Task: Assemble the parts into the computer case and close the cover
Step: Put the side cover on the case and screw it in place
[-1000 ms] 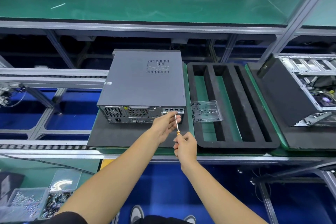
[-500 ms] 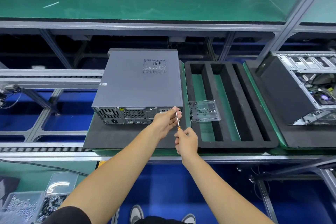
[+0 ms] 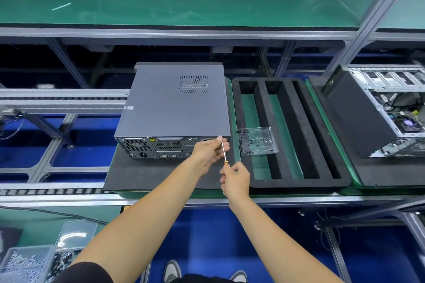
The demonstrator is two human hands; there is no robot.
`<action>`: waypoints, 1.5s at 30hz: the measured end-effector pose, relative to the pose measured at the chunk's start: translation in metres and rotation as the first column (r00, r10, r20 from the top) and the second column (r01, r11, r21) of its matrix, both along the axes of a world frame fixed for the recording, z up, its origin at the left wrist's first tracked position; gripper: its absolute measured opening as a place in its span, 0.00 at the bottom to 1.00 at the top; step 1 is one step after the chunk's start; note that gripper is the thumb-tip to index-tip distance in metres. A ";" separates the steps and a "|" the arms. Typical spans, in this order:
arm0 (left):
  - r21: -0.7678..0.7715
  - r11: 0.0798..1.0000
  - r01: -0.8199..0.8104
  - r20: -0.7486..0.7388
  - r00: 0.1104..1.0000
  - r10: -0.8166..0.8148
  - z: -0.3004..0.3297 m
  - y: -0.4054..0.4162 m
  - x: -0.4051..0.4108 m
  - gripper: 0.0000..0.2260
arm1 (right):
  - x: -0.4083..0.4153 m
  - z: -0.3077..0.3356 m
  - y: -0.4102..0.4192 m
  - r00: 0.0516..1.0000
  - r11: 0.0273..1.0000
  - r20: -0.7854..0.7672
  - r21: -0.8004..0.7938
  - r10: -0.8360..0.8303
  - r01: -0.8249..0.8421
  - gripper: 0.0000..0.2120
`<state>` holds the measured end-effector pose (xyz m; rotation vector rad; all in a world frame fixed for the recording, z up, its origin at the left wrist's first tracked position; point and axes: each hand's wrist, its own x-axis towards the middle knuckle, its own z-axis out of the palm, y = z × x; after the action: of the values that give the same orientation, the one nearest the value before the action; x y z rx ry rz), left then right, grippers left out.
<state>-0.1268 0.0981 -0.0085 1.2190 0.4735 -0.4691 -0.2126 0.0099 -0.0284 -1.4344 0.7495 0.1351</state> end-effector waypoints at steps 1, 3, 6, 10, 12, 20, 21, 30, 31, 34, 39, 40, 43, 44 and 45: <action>0.003 1.000 0.000 0.002 1.000 0.000 0.000 -0.001 -0.001 0.11 | -0.001 0.000 0.000 1.000 1.000 -0.001 0.022 -0.005 0.005 0.08; 0.002 0.999 0.037 0.005 0.999 -0.037 0.000 0.000 -0.005 0.12 | -0.002 0.001 0.000 1.000 0.999 -0.011 0.052 -0.016 0.016 0.08; -0.012 0.994 0.105 0.011 0.994 -0.105 -0.001 0.001 -0.010 0.10 | 0.000 0.005 -0.001 0.998 0.995 -0.057 0.096 -0.016 0.021 0.08; 0.041 0.998 0.042 0.019 0.999 -0.043 0.002 -0.001 -0.009 0.09 | 0.001 0.006 0.002 0.997 0.992 -0.076 0.128 0.003 0.007 0.08; 0.067 0.997 0.029 0.012 0.999 -0.030 0.004 -0.004 -0.009 0.08 | 0.001 0.006 0.002 0.999 0.995 -0.037 0.099 0.011 -0.007 0.04; 0.175 0.985 -0.007 0.023 1.000 0.003 0.003 -0.004 -0.007 0.07 | 0.003 0.008 0.002 0.989 0.973 -0.146 0.229 0.021 0.014 0.11; 0.175 0.985 -0.011 0.030 1.000 0.006 0.003 -0.005 -0.008 0.07 | 0.003 0.008 0.002 0.991 0.975 -0.133 0.224 0.029 0.002 0.10; 0.081 0.987 0.140 0.009 0.990 -0.141 0.010 0.011 -0.006 0.07 | 0.003 0.014 0.001 0.976 0.953 -0.204 0.304 0.069 -0.004 0.12; 0.099 0.987 0.123 0.005 0.992 -0.124 0.009 0.009 -0.006 0.07 | 0.002 0.015 0.001 0.978 0.958 -0.197 0.286 0.067 -0.008 0.11; 0.167 0.983 0.076 0.011 0.997 -0.078 0.007 0.004 -0.003 0.04 | -0.001 0.013 0.000 0.985 0.983 -0.159 0.182 0.061 -0.032 0.06; 0.157 0.987 0.045 0.050 0.997 -0.053 0.006 0.005 -0.005 0.10 | 0.001 0.018 0.000 0.979 0.964 -0.201 0.264 0.042 0.013 0.09; 0.135 0.987 0.085 0.046 0.995 -0.092 0.007 0.006 -0.006 0.10 | 0.002 0.019 0.000 0.976 0.959 -0.214 0.284 0.044 0.019 0.11; 0.106 0.979 0.175 0.031 0.983 -0.179 0.009 0.008 -0.007 0.08 | 0.002 0.018 0.001 0.976 0.964 -0.212 0.266 0.044 0.014 0.13; 0.108 0.980 0.165 0.025 0.985 -0.168 0.010 0.007 -0.006 0.07 | 0.002 0.018 0.001 0.979 0.969 -0.199 0.249 0.046 0.005 0.11; 0.113 0.983 0.144 0.017 0.989 -0.146 0.010 0.006 -0.006 0.05 | 0.002 0.018 0.001 0.982 0.974 -0.180 0.226 0.050 -0.008 0.09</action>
<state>-0.1325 0.1038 0.0018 1.3715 0.3950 -0.5568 -0.2104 0.0107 -0.0106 -1.2273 0.8370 0.3689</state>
